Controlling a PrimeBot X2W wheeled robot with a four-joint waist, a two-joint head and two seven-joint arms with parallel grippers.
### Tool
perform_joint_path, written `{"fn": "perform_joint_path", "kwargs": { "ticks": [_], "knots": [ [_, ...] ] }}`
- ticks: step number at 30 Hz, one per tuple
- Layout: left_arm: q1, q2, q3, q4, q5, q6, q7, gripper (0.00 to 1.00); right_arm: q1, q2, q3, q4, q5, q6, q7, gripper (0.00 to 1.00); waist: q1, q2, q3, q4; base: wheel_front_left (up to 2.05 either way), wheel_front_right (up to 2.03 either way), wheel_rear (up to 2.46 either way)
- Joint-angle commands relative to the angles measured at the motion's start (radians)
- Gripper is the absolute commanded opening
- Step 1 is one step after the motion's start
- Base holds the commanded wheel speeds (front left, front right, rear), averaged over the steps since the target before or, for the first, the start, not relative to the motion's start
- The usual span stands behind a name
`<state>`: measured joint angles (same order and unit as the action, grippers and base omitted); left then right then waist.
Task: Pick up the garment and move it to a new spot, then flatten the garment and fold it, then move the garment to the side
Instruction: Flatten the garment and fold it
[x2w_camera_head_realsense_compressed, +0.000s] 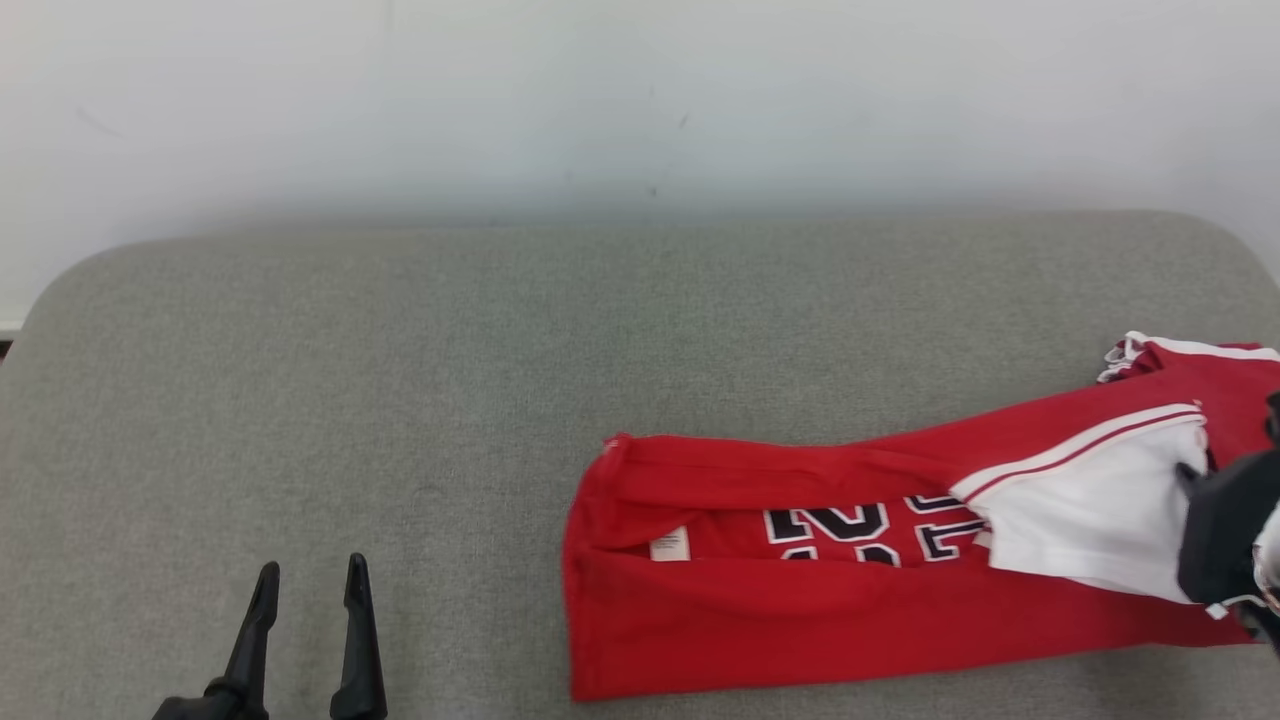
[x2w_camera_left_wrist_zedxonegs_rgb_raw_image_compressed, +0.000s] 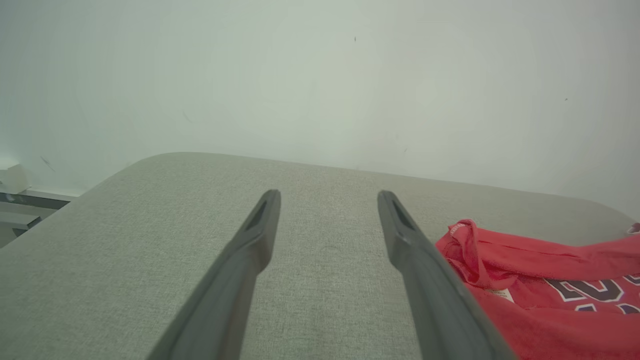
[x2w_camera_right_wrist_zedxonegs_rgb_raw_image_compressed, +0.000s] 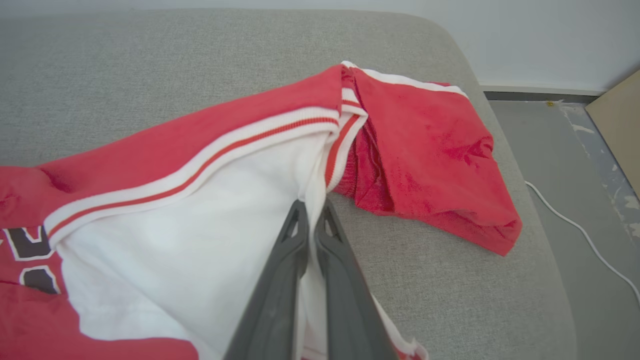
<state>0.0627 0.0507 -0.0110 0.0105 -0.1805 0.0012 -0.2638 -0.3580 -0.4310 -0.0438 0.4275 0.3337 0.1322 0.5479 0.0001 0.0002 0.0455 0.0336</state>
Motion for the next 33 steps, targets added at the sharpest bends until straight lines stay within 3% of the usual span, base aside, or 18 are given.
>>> {"fn": "perform_joint_path", "kwargs": {
  "ticks": [1,5,9,17,27,33],
  "knots": [
    [0.016,0.0,0.0,-0.004,-0.005,0.006,0.0,1.0,0.017,-0.019,-0.016,-0.021,-0.016,-0.003,0.008,0.0,-0.0001,-0.0002,-0.021,-0.018,0.0,0.0,0.0],
    [0.03,0.0,-0.003,-0.009,-0.008,0.008,0.0,1.0,0.052,-0.034,-0.07,-0.088,-0.084,-0.003,0.049,0.0,-0.0001,-0.0002,-0.039,-0.022,0.0,0.0,0.0],
    [0.035,0.0,-0.004,-0.013,-0.008,0.011,0.0,1.0,0.075,0.002,-0.087,-0.183,-0.139,-0.003,0.1,0.0,-0.0001,-0.0002,-0.048,-0.025,0.0,0.0,0.0],
    [0.046,0.0,-0.007,-0.004,-0.007,0.016,0.0,1.0,0.071,0.064,0.067,-0.295,-0.113,-0.003,0.163,0.0,-0.0001,-0.0002,-0.056,-0.026,0.0,0.0,0.0],
    [0.034,0.0,-0.028,0.001,-0.014,0.015,0.0,1.0,-0.041,0.156,0.36,-0.158,-0.057,-0.003,0.159,0.0,-0.0001,-0.0002,-0.046,0.019,0.0,0.0,0.0],
    [0.012,0.0,-0.039,0.002,-0.018,0.017,0.0,1.0,-0.119,0.234,0.445,-0.037,-0.037,-0.003,0.101,0.0,-0.0001,-0.0002,-0.023,0.061,0.0,0.0,0.0]
  ]
}}
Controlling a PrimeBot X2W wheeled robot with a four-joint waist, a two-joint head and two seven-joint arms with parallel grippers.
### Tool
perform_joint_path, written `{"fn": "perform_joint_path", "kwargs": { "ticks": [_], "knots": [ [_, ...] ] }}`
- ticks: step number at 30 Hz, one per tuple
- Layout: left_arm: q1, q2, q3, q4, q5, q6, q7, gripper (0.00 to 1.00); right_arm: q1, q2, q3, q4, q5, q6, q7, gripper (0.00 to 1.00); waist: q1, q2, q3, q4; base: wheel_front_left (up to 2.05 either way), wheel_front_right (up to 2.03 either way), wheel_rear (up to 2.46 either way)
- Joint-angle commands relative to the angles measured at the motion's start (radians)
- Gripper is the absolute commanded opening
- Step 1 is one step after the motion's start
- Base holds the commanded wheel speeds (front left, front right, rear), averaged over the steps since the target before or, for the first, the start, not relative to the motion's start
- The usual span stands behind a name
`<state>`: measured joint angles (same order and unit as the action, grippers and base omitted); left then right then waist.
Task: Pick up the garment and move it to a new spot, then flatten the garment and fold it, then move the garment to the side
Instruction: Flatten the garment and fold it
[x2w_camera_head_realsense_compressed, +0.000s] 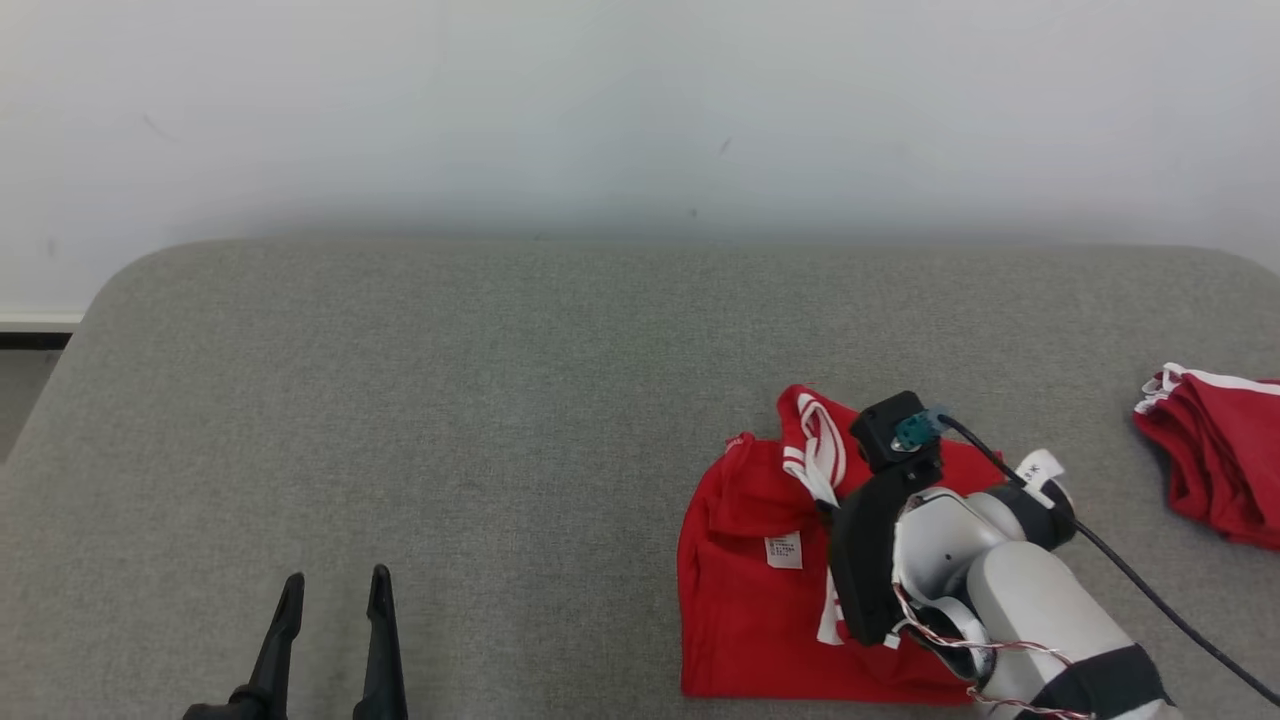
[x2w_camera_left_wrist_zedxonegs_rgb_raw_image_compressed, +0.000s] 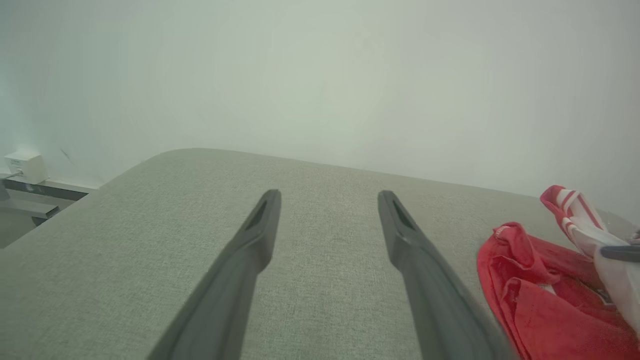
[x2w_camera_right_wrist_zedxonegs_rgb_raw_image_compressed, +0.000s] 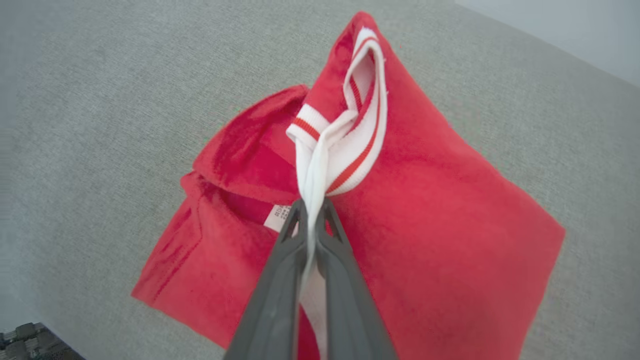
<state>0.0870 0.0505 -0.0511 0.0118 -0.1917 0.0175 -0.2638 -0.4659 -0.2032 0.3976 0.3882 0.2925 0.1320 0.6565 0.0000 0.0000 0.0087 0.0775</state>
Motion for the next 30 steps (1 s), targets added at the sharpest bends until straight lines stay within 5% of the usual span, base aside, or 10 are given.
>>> {"fn": "perform_joint_path", "kwargs": {
  "ticks": [1,15,16,17,26,30],
  "knots": [
    [-0.016,0.0,0.001,0.002,-0.007,0.0,0.0,1.0,-0.023,0.019,0.015,0.022,0.009,-0.003,-0.016,0.0,0.0,0.0,0.018,0.023,0.0,0.0,0.0],
    [-0.045,0.0,-0.006,0.013,-0.017,-0.003,0.0,1.0,-0.107,0.098,0.097,0.231,0.062,-0.003,-0.087,0.0,0.0,0.0,0.047,0.073,0.0,0.0,0.0],
    [-0.047,0.0,-0.003,0.015,-0.018,-0.002,0.0,1.0,-0.113,0.105,0.102,0.247,0.071,-0.003,-0.102,0.41,0.0,0.0,0.047,0.072,0.0,0.0,0.0],
    [-0.047,0.0,-0.001,0.016,-0.018,-0.002,0.0,1.0,-0.116,0.109,0.102,0.254,0.079,-0.003,-0.114,1.0,0.0,0.0,0.047,0.071,0.0,0.0,0.0],
    [-0.036,0.0,0.023,0.022,-0.01,-0.002,0.0,1.0,-0.129,0.137,0.079,0.197,0.231,-0.003,-0.299,1.0,0.0,0.0,0.02,0.038,0.0,0.0,0.0],
    [-0.029,0.0,0.028,0.032,-0.01,-0.004,0.0,1.0,-0.103,0.1,0.053,0.166,0.22,-0.003,-0.422,1.0,0.0,0.0,-0.001,0.018,0.0,0.0,0.0]
  ]
}}
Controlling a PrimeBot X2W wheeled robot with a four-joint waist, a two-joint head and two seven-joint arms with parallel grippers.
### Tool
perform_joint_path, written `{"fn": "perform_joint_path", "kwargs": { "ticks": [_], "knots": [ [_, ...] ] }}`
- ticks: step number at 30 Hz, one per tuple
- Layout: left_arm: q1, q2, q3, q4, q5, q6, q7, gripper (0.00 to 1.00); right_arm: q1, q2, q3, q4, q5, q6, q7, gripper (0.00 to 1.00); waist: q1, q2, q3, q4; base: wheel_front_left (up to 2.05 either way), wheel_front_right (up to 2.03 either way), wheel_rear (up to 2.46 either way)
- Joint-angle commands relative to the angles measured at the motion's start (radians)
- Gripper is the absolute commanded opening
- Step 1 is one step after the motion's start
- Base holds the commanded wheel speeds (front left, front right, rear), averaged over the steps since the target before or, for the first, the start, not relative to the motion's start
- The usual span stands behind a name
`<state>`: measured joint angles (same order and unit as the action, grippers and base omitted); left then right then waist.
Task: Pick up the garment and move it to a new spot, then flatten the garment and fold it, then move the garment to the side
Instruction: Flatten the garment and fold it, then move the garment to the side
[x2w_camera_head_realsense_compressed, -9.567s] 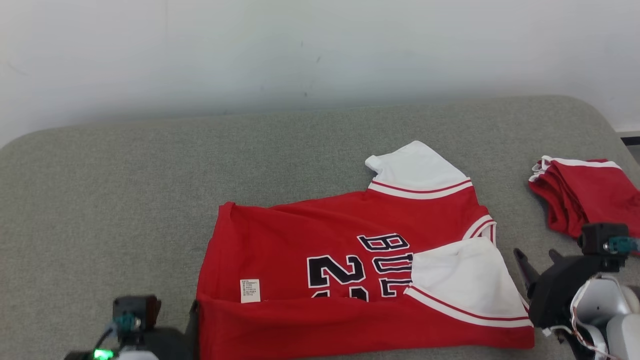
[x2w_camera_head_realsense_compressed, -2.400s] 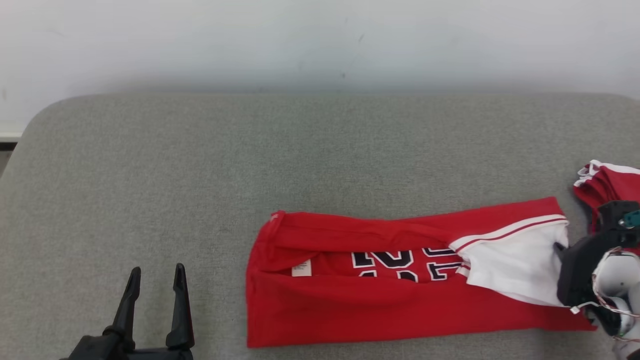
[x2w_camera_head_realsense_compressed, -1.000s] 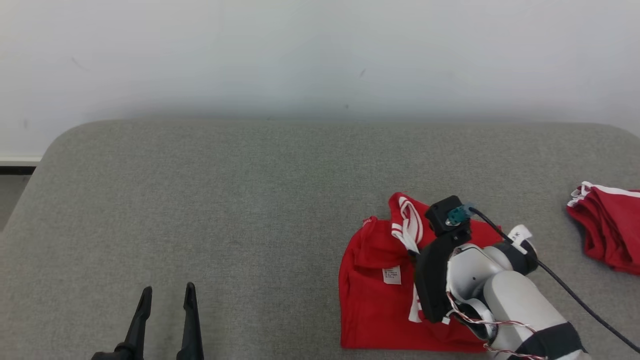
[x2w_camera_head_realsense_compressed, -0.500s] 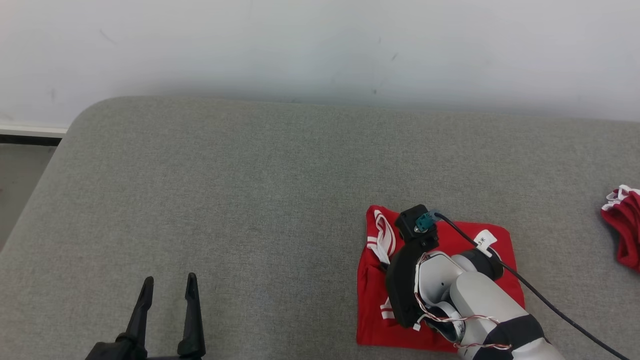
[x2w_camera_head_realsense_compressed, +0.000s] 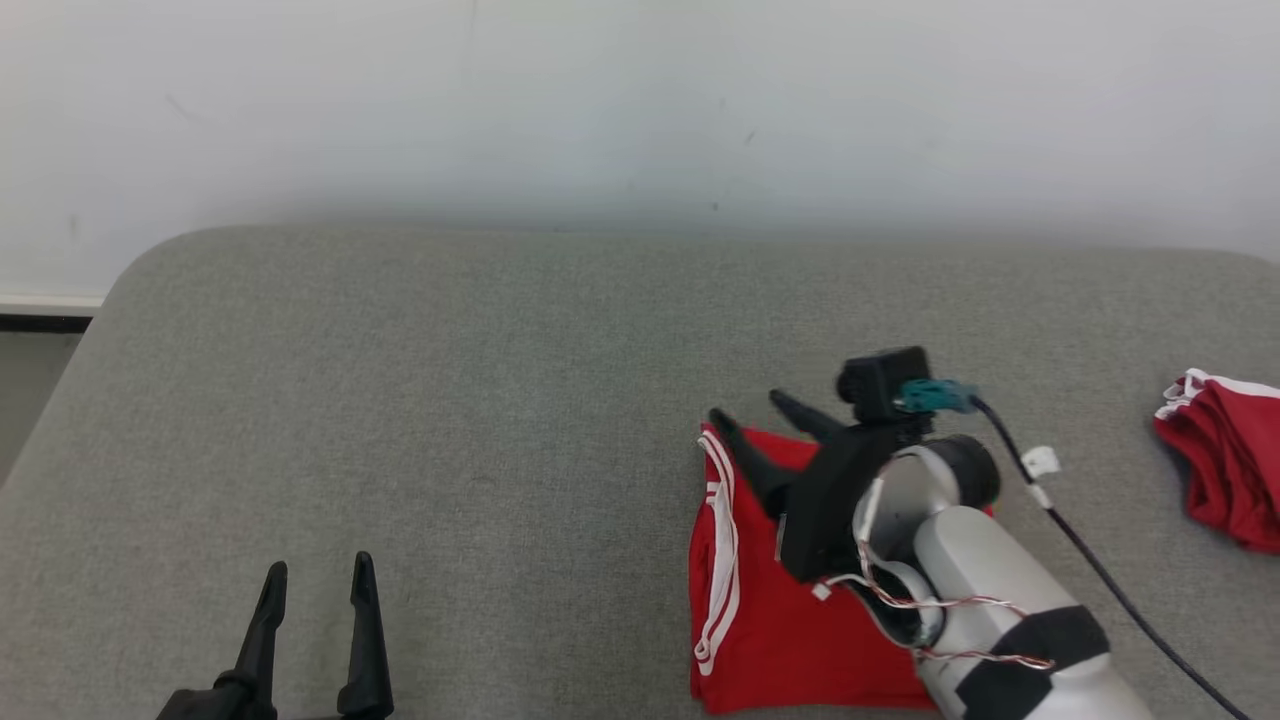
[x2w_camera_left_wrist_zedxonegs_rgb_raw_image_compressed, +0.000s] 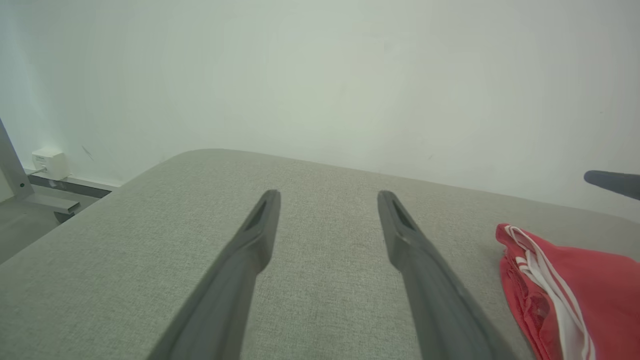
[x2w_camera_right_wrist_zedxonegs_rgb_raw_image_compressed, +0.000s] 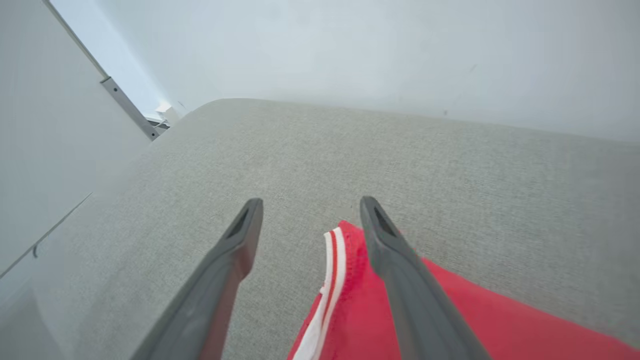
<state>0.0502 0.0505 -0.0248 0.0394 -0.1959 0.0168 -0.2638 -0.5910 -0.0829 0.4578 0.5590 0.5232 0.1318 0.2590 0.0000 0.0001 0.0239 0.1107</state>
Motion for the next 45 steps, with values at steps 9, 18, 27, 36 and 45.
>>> {"fn": "perform_joint_path", "kwargs": {
  "ticks": [9,18,27,36,45],
  "knots": [
    [0.009,0.0,0.028,0.027,0.018,-0.002,0.0,1.0,0.165,-0.107,-0.144,-0.047,-0.195,-0.003,-0.311,1.0,0.0,-0.0001,-0.053,-0.079,0.0,0.0,0.0],
    [-0.004,0.0,0.052,0.054,0.031,0.004,0.0,1.0,0.318,-0.129,-0.216,-0.11,-0.263,-0.003,-0.492,1.0,0.0,-0.0001,-0.073,-0.148,0.0,0.0,0.0],
    [0.022,0.0,0.078,0.076,0.014,0.007,0.0,1.0,0.404,-0.136,-0.239,-0.147,-0.254,-0.003,-0.522,1.0,0.0,-0.0001,-0.097,-0.2,0.0,0.0,0.0],
    [0.047,0.0,0.079,0.098,0.018,0.003,0.0,1.0,0.445,-0.123,-0.242,-0.141,-0.246,-0.003,-0.524,1.0,0.0,-0.0001,-0.113,-0.217,0.0,0.0,0.0],
    [0.063,0.0,0.1,0.11,0.023,0.007,0.0,1.0,0.465,-0.104,-0.229,-0.142,-0.258,-0.003,-0.524,1.0,0.0,-0.0001,-0.122,-0.213,0.0,0.0,0.0]
  ]
}}
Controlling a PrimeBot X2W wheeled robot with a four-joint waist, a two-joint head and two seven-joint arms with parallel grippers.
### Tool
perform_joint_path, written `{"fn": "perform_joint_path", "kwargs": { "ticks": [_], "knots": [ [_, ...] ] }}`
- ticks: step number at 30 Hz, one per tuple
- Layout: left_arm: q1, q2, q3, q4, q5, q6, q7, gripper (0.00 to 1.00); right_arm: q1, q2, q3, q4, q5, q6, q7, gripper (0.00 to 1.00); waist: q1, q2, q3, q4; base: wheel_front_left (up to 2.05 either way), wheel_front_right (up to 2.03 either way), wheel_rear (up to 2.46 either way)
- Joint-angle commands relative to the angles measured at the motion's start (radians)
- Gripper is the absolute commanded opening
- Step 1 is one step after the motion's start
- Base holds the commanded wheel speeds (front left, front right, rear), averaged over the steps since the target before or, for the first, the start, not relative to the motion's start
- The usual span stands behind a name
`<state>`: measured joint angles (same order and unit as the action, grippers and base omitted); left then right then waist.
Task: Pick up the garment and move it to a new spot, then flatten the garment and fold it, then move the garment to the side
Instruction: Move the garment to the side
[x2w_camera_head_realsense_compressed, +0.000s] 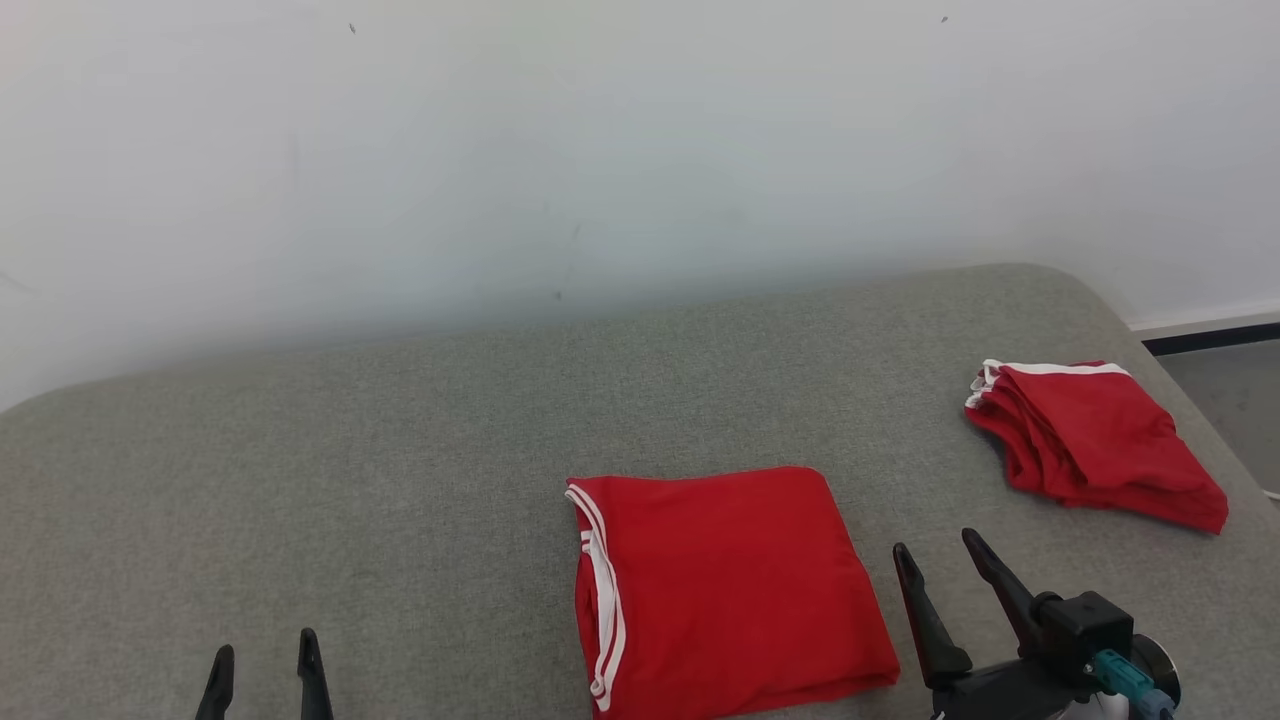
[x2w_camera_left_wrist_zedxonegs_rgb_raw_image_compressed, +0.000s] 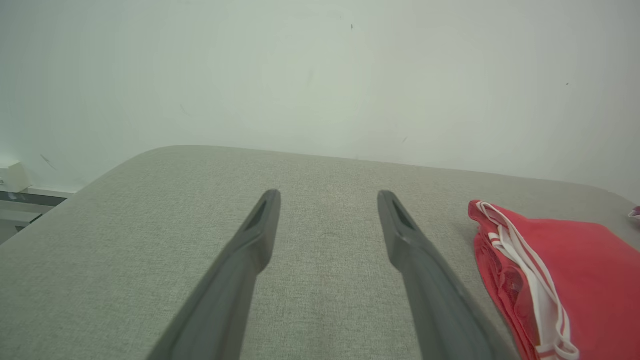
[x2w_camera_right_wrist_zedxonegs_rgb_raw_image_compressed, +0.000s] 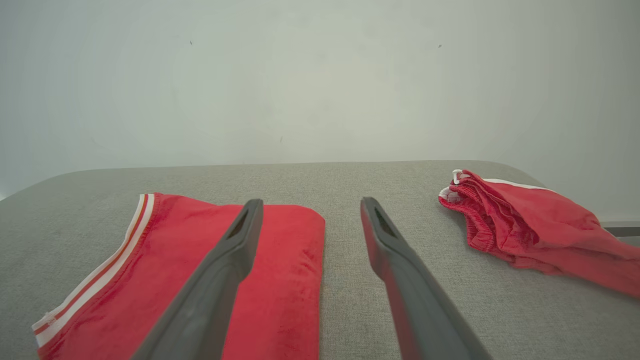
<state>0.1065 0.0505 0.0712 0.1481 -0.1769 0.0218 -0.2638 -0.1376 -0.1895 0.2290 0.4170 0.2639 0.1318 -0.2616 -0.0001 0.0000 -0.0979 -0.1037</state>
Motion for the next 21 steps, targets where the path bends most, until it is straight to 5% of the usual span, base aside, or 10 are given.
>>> {"fn": "perform_joint_path", "kwargs": {
  "ticks": [1,21],
  "knots": [
    [0.006,0.0,0.005,0.002,0.004,0.001,0.0,1.0,0.013,0.006,0.0,0.001,0.001,-0.003,-0.004,1.0,0.0001,0.0,0.0,0.002,0.0,0.0,0.0],
    [-0.008,0.0,0.009,0.003,0.012,-0.004,0.0,1.0,0.012,0.023,-0.014,0.012,-0.038,-0.003,-0.004,1.0,0.0001,0.0,0.006,0.022,0.0,0.0,0.0]
  ]
}}
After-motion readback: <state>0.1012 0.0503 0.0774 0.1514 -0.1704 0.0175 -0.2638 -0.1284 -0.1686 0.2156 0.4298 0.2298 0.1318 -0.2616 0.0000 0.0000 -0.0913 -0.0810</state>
